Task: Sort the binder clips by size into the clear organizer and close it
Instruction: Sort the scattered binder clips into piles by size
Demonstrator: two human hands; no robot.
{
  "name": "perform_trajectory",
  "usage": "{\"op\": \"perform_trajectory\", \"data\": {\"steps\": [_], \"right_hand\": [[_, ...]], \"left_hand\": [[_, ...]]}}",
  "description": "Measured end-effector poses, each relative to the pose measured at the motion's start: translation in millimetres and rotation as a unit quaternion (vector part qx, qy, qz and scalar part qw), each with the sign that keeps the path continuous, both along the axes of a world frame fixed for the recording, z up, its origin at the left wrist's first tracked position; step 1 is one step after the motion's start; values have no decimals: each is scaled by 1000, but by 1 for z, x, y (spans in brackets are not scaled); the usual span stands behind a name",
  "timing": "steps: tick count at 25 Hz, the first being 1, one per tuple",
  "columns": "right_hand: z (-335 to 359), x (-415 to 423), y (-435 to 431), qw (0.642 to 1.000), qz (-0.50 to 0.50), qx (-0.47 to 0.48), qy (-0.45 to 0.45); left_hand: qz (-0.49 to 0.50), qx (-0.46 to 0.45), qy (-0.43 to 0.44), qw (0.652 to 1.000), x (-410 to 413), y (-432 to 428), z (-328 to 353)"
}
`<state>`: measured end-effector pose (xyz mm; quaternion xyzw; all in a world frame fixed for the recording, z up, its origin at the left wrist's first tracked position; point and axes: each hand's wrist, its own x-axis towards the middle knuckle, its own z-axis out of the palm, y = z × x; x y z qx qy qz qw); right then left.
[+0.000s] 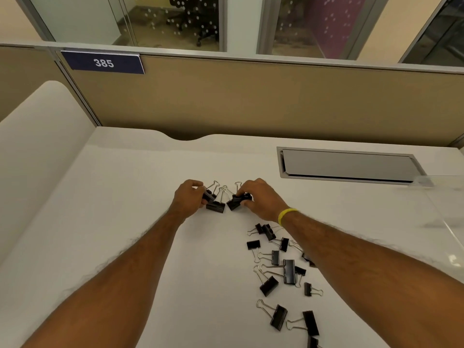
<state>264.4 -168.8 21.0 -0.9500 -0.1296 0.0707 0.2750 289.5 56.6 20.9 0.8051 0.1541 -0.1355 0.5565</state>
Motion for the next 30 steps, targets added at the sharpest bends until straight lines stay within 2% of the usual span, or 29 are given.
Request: {"op": "perform_trajectory", "data": {"steps": [5, 12, 19, 24, 30], "right_hand": [[-2, 25, 2, 999, 36, -29, 22], [-7, 30, 10, 998, 43, -48, 29], [-4, 1, -9, 1000, -19, 10, 9], [-6, -38, -23, 999, -49, 10, 14], [-2, -94, -30, 997, -75, 12, 26]], "left_hand": [[-62, 64, 3, 996, 15, -7, -8], [-147, 180, -59, 971, 15, -4, -12], [-125, 191, -165, 960, -15, 13, -25], [-152, 284, -259, 911, -60, 11, -27], [-275, 355, -225, 865, -119, -2, -30]]}}
